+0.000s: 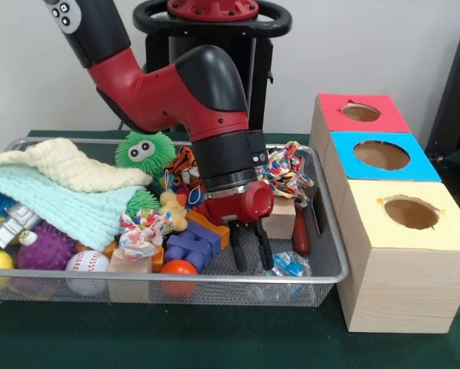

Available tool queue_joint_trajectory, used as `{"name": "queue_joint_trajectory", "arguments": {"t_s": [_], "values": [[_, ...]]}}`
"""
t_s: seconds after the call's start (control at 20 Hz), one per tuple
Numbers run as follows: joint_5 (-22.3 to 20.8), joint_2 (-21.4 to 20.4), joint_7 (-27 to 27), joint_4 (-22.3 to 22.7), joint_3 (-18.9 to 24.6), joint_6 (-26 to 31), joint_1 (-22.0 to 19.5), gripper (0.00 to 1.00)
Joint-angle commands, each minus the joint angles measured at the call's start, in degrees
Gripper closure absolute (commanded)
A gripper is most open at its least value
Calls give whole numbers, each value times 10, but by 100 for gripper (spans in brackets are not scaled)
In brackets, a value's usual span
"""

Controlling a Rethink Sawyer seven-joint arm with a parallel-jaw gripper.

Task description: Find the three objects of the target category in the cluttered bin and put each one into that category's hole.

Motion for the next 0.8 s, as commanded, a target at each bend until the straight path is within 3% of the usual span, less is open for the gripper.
{"name": "queue_joint_trajectory", "arguments": {"t_s": [0.05, 0.5, 0.75, 0.8], "values": [[-54, 34, 71, -74, 73, 44, -36, 0], [-110, 22, 7, -66, 91, 144, -47, 0], [-122, 11, 7, -70, 84, 163, -41, 0], [-111, 2, 18, -68, 65, 160, -31, 0]]}}
